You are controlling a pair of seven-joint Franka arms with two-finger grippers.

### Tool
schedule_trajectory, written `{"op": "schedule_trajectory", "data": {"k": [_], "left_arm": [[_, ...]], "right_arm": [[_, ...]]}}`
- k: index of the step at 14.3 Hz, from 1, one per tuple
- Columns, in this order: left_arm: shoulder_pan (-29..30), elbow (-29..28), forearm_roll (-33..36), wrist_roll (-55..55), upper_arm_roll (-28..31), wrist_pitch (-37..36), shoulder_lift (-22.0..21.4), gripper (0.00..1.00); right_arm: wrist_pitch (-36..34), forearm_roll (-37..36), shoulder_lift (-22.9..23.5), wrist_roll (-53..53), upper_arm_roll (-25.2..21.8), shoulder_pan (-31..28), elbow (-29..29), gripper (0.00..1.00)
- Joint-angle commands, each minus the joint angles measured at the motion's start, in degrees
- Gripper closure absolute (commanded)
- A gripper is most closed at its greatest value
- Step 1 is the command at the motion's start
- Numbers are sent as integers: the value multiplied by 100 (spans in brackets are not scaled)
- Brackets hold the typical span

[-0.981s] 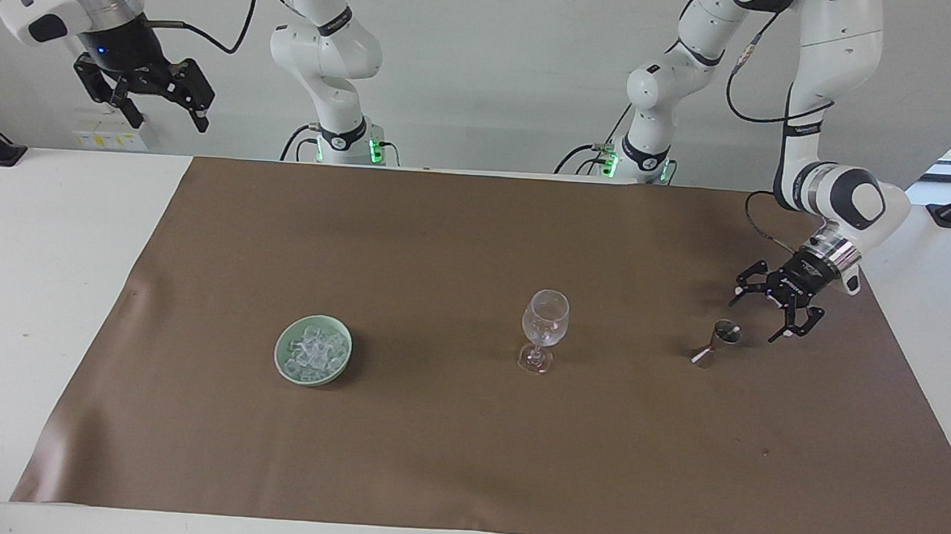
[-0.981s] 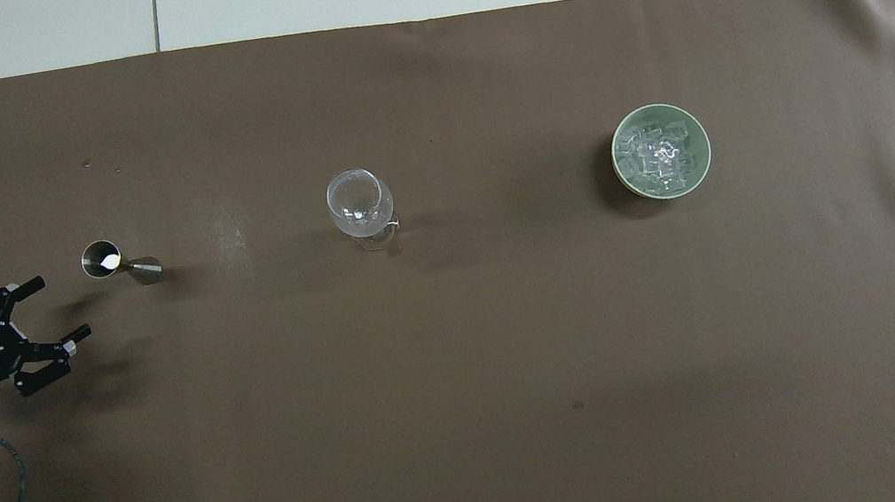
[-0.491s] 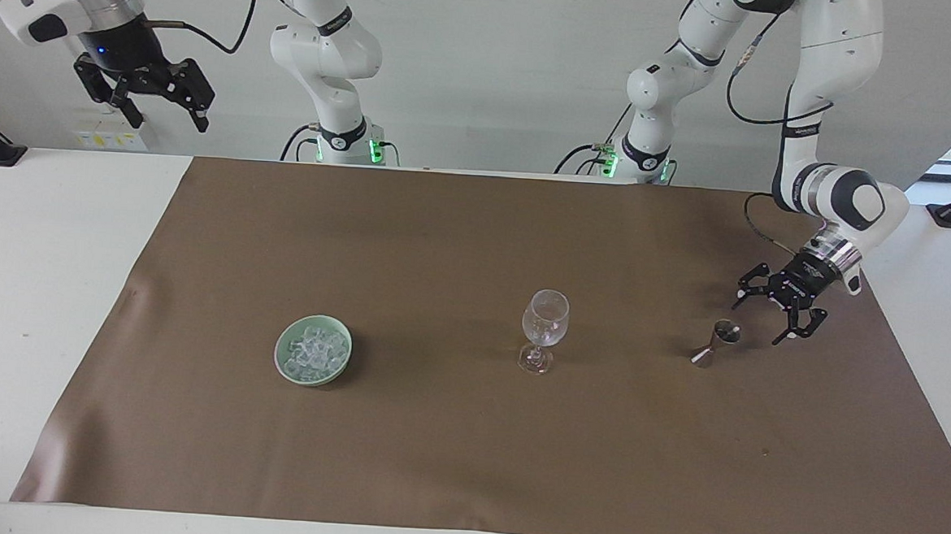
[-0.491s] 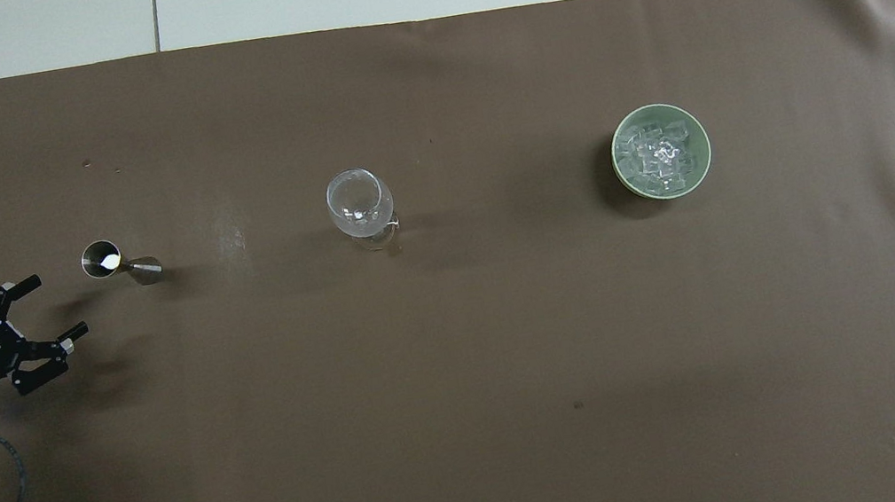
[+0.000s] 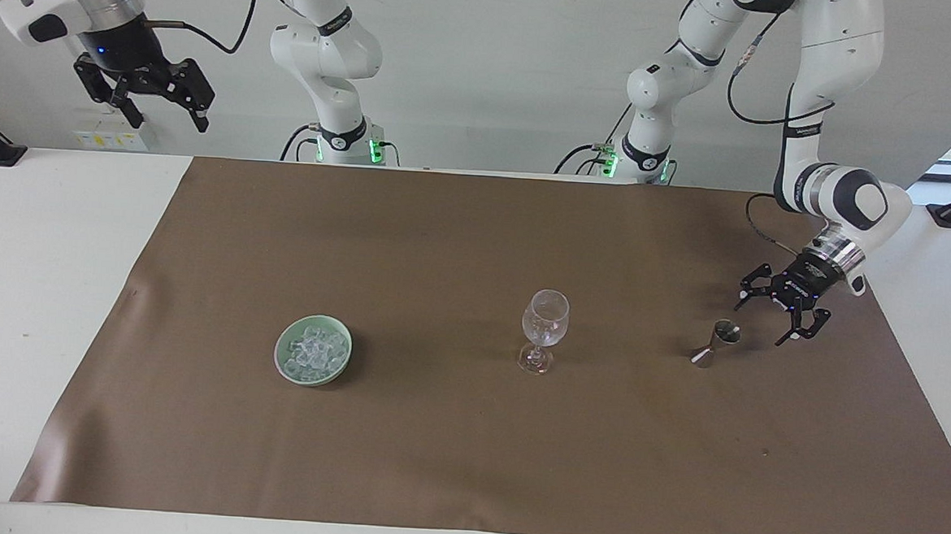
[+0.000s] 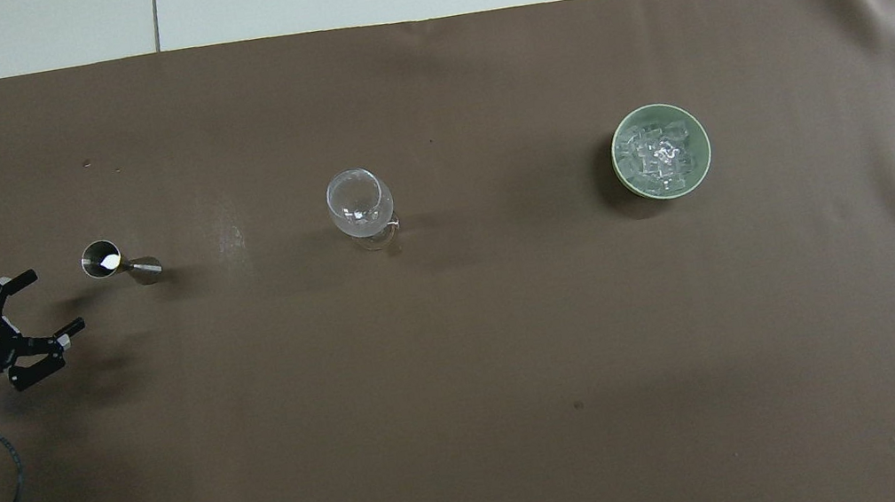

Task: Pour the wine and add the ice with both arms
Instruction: 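Move the open left gripper toward the small silver cup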

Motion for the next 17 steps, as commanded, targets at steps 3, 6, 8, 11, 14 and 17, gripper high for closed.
{"op": "schedule_trajectory", "data": {"k": [3,6,8,11,14,17], "left_arm": [[-74,150,-103,80,40,35,-1,0],[-74,159,-112,89,40,70,-10,0],[-83,159,-112,97,39,132,-10,0],[-258,290,-94,115,39,518,16,0],[-286,264,-121,27,39,519,-54,0],[-268,264,-112,36,40,405,-63,0]], "right_arm": [[64,67,-152,75,22,-31,-182,0],[64,67,-152,75,22,-31,-182,0],[64,67,-152,75,22,-22,-182,0],[64,67,-144,75,22,-22,-182,0],[64,67,-152,75,22,-31,-182,0],[64,67,-152,75,22,-22,-182,0]]}}
